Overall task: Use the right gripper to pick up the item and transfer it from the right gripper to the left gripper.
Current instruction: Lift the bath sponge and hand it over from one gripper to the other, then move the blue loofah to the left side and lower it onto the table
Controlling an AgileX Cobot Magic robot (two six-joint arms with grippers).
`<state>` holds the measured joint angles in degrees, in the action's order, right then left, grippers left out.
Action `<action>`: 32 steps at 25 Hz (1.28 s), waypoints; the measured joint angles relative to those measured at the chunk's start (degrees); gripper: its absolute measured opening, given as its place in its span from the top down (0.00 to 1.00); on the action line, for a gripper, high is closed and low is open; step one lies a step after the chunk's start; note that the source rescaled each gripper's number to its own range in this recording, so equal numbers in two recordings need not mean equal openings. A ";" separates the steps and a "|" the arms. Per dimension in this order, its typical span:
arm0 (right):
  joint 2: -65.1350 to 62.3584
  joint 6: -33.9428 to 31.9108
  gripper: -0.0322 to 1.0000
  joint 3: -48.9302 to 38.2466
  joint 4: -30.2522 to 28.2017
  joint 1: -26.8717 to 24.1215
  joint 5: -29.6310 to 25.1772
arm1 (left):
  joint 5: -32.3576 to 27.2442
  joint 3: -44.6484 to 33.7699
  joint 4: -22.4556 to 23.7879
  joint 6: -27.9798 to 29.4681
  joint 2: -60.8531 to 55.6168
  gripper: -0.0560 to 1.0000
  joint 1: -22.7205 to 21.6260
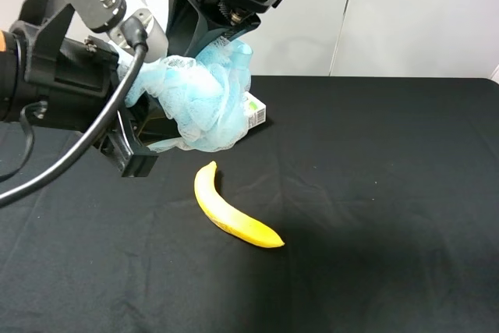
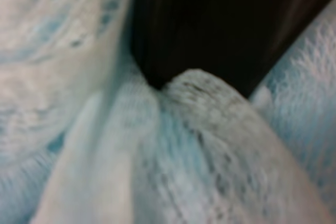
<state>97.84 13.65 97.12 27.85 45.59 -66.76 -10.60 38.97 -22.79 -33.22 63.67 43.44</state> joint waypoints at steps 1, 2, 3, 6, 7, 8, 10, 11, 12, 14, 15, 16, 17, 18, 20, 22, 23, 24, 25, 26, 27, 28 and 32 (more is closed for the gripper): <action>0.00 -0.39 0.91 0.00 -0.12 0.00 0.00 | 0.00 0.00 0.00 0.00 0.00 0.78 0.00; 0.00 -0.93 0.75 0.00 -0.33 0.00 0.00 | 0.00 0.00 0.00 0.00 0.00 0.78 0.00; 0.00 -1.46 0.51 0.00 -0.45 0.00 0.00 | 0.07 0.00 0.02 0.00 0.00 0.78 0.00; 0.00 -1.71 0.12 0.00 -1.56 0.00 -0.30 | 0.29 0.00 0.02 0.00 0.00 0.81 0.00; 0.00 -1.71 0.07 0.00 -1.90 0.00 -0.44 | 0.35 0.00 0.02 0.00 0.00 0.81 0.00; 0.00 -1.71 0.05 0.00 -2.05 0.00 -0.84 | 0.35 0.00 0.02 0.00 0.00 0.81 0.00; 0.00 -1.71 0.03 0.00 -2.22 0.00 -1.45 | 0.35 0.00 0.02 -0.05 0.00 0.83 0.00; 0.00 -1.66 0.02 0.00 -2.28 0.00 -1.51 | 0.35 0.00 0.02 -0.05 0.00 0.83 0.00; 0.00 -1.66 0.02 0.00 -2.41 0.00 -1.51 | 0.35 0.00 0.02 -0.05 0.00 0.83 0.00; -0.05 -1.66 0.02 0.00 -2.59 0.00 -1.68 | 0.35 0.00 0.02 -0.05 0.00 0.84 0.00; -0.13 -1.66 0.01 0.00 -2.63 0.00 -1.68 | 0.35 0.00 0.02 -0.10 0.00 0.85 0.00; -0.26 -1.66 0.01 0.00 -2.70 0.00 -1.68 | 0.35 0.00 0.02 -0.10 0.00 0.85 0.00; -0.41 -1.66 0.01 0.00 -2.82 0.00 -1.74 | 0.35 0.00 0.02 -0.10 0.00 0.85 0.00; -0.79 -1.66 0.01 0.00 -2.89 0.00 -1.74 | 0.53 0.00 0.02 -0.10 0.00 0.86 0.00; -1.81 -1.66 0.00 0.00 -3.24 0.00 -1.79 | 0.70 0.00 0.02 -0.10 0.00 0.86 0.00; -3.48 -1.66 0.00 0.00 -3.59 0.00 -2.15 | 1.37 0.00 -0.03 -0.10 0.00 0.87 0.00; -4.45 -1.78 0.00 0.00 -4.00 0.00 -2.34 | 1.63 0.05 -0.03 -0.10 0.00 0.87 0.00; -5.22 -2.10 0.00 0.00 -4.44 0.00 -2.47 | 1.84 0.05 -0.09 -0.10 0.00 0.87 0.00; -6.11 -2.30 0.00 0.00 -5.06 0.00 -2.53 | 1.97 0.05 -0.09 -0.10 0.00 0.87 0.00; -7.00 -2.48 0.00 -0.18 -5.54 0.00 -2.70 | 1.97 0.05 -0.09 -0.10 0.00 0.87 0.00; -7.93 -2.63 0.00 -0.89 -6.01 0.00 -2.77 | 1.97 0.05 -0.09 -0.10 0.00 0.87 0.00; -8.93 -2.75 0.00 -1.67 -6.40 0.00 -2.77 | 1.97 0.05 -0.09 -0.10 0.00 0.87 0.00; -13.11 -2.89 0.00 -7.24 -7.97 0.00 -2.94 | 1.97 0.05 -0.09 -0.05 0.00 0.88 0.00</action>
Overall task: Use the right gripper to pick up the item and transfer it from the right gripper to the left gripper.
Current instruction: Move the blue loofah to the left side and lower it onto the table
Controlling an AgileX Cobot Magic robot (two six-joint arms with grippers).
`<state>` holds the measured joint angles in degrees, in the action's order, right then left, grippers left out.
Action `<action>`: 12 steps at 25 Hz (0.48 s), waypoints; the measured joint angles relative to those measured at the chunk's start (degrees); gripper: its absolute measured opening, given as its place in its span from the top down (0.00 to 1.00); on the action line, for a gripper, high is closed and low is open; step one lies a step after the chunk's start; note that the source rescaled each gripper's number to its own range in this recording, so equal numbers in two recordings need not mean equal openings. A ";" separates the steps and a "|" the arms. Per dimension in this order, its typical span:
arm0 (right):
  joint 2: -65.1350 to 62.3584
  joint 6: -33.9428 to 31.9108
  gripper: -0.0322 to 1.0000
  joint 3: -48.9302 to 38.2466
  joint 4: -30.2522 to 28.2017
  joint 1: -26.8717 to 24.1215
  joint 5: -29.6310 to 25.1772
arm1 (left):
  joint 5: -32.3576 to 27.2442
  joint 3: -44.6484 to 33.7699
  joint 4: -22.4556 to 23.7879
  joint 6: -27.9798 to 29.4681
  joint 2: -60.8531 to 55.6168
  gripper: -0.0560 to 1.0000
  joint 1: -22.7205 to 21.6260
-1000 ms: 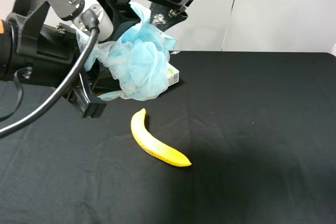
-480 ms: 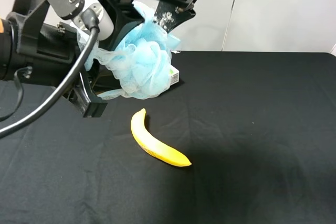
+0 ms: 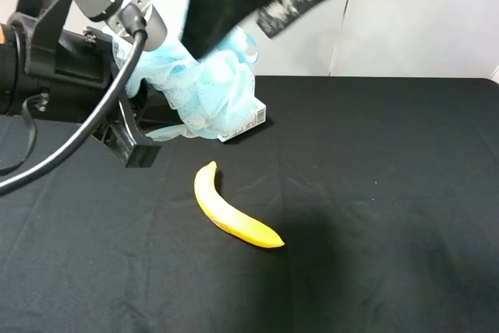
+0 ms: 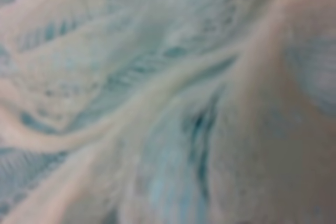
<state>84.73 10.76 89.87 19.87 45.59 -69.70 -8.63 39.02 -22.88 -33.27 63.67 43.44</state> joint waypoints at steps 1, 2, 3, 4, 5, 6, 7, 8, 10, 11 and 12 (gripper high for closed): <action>-0.99 -0.14 0.00 -1.32 -0.71 0.00 0.00 | 0.00 0.00 0.00 0.00 0.00 0.88 0.00; -2.01 -0.39 0.00 -2.84 -1.69 0.06 -0.07 | 0.00 0.00 0.00 0.00 0.00 0.89 0.00; -3.21 -0.83 0.00 -4.25 -2.68 0.12 -0.12 | 0.00 0.00 0.00 0.00 0.00 0.89 0.00; -4.49 -1.32 0.00 -5.31 -4.10 0.17 -0.12 | 0.00 0.00 0.00 0.00 0.00 0.90 0.00; -5.84 -1.77 0.00 -6.53 -5.88 0.17 -0.12 | 0.00 0.00 0.00 0.00 0.00 0.90 0.00; -7.06 -2.48 0.00 -7.80 -7.82 0.17 -0.12 | 0.00 0.00 0.00 0.00 0.00 0.90 0.00; -8.47 -3.14 0.00 -9.15 -9.56 0.17 -0.12 | 0.00 0.00 0.00 0.00 0.00 0.90 0.00; -8.47 -3.14 0.00 -9.15 -9.56 0.17 -0.12 | 0.00 0.00 0.00 0.00 0.00 0.90 0.00; -11.51 -4.89 0.00 -11.73 -13.39 0.17 -0.12 | 0.00 0.00 0.00 0.00 0.00 0.90 0.00; -13.12 -5.69 0.00 -13.29 -14.78 0.17 -0.12 | 0.00 0.00 0.00 0.00 0.00 0.90 0.00; -14.45 -6.30 0.00 -14.63 -16.35 0.17 -0.12 | 0.00 0.00 0.00 0.00 0.00 0.90 0.00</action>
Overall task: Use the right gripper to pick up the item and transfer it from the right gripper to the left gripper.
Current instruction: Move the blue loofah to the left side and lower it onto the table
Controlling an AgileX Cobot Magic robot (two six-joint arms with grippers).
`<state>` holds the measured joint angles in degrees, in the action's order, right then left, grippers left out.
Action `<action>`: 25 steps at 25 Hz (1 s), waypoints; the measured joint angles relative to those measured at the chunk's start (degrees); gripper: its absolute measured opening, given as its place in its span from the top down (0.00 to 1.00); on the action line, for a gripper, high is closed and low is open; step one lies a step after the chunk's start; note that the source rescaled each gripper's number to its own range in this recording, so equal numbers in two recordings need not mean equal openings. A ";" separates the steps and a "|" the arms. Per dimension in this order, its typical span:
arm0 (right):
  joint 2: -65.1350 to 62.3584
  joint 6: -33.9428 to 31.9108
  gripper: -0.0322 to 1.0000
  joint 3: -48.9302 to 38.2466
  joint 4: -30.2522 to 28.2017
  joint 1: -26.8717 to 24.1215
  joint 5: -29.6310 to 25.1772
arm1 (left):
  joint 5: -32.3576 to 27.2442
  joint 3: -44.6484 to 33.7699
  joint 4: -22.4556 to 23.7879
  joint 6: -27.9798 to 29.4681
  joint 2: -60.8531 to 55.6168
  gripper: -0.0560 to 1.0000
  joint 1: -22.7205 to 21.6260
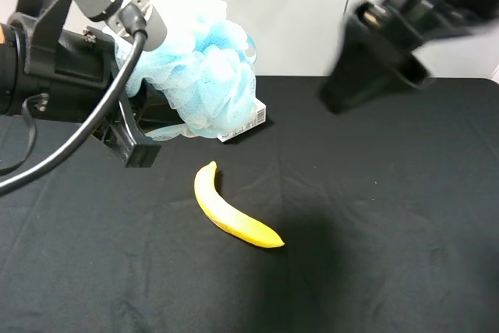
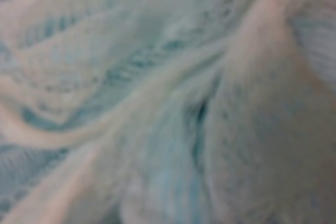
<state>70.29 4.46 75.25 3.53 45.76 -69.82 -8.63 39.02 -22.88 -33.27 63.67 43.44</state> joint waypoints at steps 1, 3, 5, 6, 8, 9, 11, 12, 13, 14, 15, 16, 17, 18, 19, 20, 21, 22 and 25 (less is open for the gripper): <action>-1.66 -0.62 0.00 -1.65 -1.28 0.00 0.00 | 0.00 0.00 0.00 0.00 0.00 0.90 0.00; -6.58 -2.36 0.00 -6.64 -3.04 0.00 0.06 | 0.00 0.00 0.00 0.00 0.00 0.90 0.00; -10.16 -3.08 0.00 -10.24 -3.09 0.00 0.00 | 0.00 0.00 0.00 0.00 0.00 0.90 0.00; -12.61 -3.19 0.00 -11.72 -3.16 0.00 0.00 | 0.00 0.00 0.00 0.00 0.00 0.90 0.00; -16.27 -3.43 0.00 -15.43 -3.53 0.00 0.00 | 0.00 0.00 0.00 0.00 0.00 0.90 0.00; -18.91 -3.53 0.00 -17.34 -3.53 0.00 0.00 | 0.00 0.00 0.00 0.00 0.00 0.90 0.00; -23.17 -3.63 0.00 -21.02 -3.53 0.00 -0.03 | 0.00 0.00 0.00 0.00 0.00 0.90 0.00; -25.16 -3.84 0.00 -23.03 -3.53 0.00 -0.03 | 0.00 0.00 0.00 0.00 0.00 0.90 0.00; -27.60 -3.82 0.00 -25.03 -3.53 0.00 -0.03 | 0.00 0.00 0.00 0.00 0.00 0.90 0.00; -30.13 -3.82 0.00 -26.65 -3.53 0.00 -0.03 | 0.00 0.00 0.00 0.00 0.00 0.90 0.00; -32.29 -3.87 0.00 -28.55 -3.53 0.00 -0.06 | 0.05 0.00 0.00 0.00 0.00 0.90 0.00; -34.86 -4.03 0.00 -30.36 -3.53 0.00 -0.10 | 0.05 0.00 0.00 0.00 0.00 0.91 0.00; -37.81 -4.11 0.00 -32.04 -3.53 0.00 -0.10 | 0.05 0.00 0.00 0.00 0.00 0.91 0.00; -39.94 -4.46 0.00 -33.63 -3.53 0.00 -0.10 | 0.05 0.00 0.00 0.00 0.00 0.91 0.00; -42.00 -4.46 0.00 -34.84 -3.53 0.00 -0.12 | 0.05 0.00 0.00 0.00 0.00 0.91 0.00; -44.35 -4.78 0.00 -36.10 -3.53 0.00 -0.18 | 0.05 0.00 0.00 0.00 0.00 0.91 0.00; -44.35 -4.78 0.00 -36.10 -3.53 0.00 -0.18 | 0.05 0.00 0.00 0.00 0.00 0.91 0.00; -46.97 -4.93 0.00 -37.20 -3.53 0.00 -0.17 | 0.05 0.00 0.00 0.00 0.00 0.92 0.00; -54.17 -5.11 0.00 -40.48 -3.53 0.00 0.77 | 0.05 0.00 0.00 0.00 0.00 0.92 0.00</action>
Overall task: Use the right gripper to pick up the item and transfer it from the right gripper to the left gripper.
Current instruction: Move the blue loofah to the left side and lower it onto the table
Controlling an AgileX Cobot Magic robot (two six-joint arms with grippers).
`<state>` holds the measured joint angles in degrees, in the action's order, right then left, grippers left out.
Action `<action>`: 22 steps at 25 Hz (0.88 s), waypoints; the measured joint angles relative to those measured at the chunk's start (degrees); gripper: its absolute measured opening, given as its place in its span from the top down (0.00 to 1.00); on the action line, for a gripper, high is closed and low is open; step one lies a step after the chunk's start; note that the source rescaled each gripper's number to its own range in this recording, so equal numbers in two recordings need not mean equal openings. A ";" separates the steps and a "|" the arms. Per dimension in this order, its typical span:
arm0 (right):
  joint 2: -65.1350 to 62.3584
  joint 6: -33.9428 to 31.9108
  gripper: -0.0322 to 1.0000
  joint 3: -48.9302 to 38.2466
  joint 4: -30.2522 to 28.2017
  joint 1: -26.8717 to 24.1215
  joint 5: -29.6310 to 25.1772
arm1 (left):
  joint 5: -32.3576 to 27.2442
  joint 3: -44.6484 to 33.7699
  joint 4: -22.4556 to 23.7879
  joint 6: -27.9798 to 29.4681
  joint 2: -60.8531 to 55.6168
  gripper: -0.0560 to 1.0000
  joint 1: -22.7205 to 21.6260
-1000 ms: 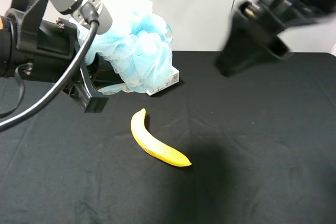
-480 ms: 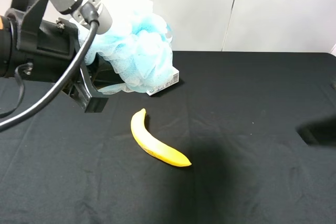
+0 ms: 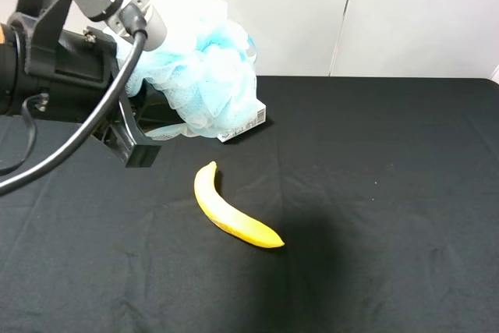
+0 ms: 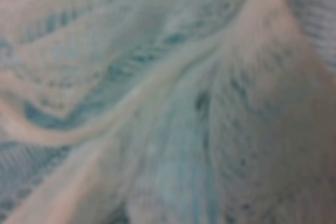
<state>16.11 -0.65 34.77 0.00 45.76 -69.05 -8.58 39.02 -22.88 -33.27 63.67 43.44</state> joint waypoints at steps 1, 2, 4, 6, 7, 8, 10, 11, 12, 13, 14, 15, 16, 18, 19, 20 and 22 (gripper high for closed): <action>-1.44 -0.02 0.00 -0.57 0.00 0.00 0.60 | 0.00 0.00 0.00 0.00 0.00 0.92 0.00; -3.04 -0.17 0.00 -1.22 0.00 0.00 1.30 | 0.00 0.00 0.00 0.00 0.00 0.92 0.00; -5.90 -0.19 0.00 -2.41 0.00 0.00 2.49 | 0.00 0.00 0.00 0.00 0.00 0.92 0.00; -8.02 -0.19 0.00 -3.75 0.00 0.00 3.27 | 0.00 0.00 0.00 0.00 0.00 0.92 0.00; -8.88 -0.19 0.00 -3.95 0.00 0.00 3.56 | 0.00 0.00 0.00 0.00 0.00 0.92 0.00; -9.49 -0.19 0.00 -4.06 -0.32 0.00 3.96 | 0.00 0.00 0.00 0.00 0.00 0.92 0.00; -10.35 -0.19 0.00 -4.06 -0.45 0.00 5.02 | 0.00 0.00 0.00 0.00 0.00 0.92 0.00; -10.59 -0.19 0.00 -4.06 -0.53 0.00 5.40 | 0.00 0.00 0.00 0.00 0.00 0.92 0.00; -10.65 -0.19 0.00 -4.14 -0.74 0.00 5.58 | 0.00 0.00 0.00 0.00 0.00 0.92 0.00; -10.70 -0.19 0.00 -4.28 -0.85 0.00 6.10 | 0.00 0.00 0.00 0.00 0.00 0.92 0.00; -10.70 -0.19 0.00 -4.41 -1.00 0.00 6.61 | 0.00 0.00 0.00 0.00 0.00 0.92 0.00; -10.75 -0.21 0.00 -4.81 -1.29 0.00 7.29 | 0.00 0.00 -0.04 0.00 0.00 0.92 0.00; -10.75 -0.21 0.00 -5.44 -1.35 0.00 8.24 | 0.00 0.00 -0.04 0.00 0.00 0.92 0.00; -10.75 -0.39 0.00 -6.25 -1.35 0.00 9.41 | 0.00 0.00 -0.04 0.00 0.00 0.92 0.00; -10.75 -0.40 0.00 -6.35 -1.40 0.00 9.60 | 0.00 0.00 -0.04 0.00 0.00 0.92 0.00; -10.75 -0.40 0.00 -6.35 -1.40 0.00 9.83 | 0.00 0.00 -0.04 0.00 0.00 0.92 0.00; -10.75 -0.40 0.00 -6.35 -1.40 0.00 9.83 | 0.00 0.00 -0.04 0.00 0.00 0.92 0.00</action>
<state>5.36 -1.05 28.42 -1.40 45.76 -59.22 -8.58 39.02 -22.92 -33.27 63.67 43.44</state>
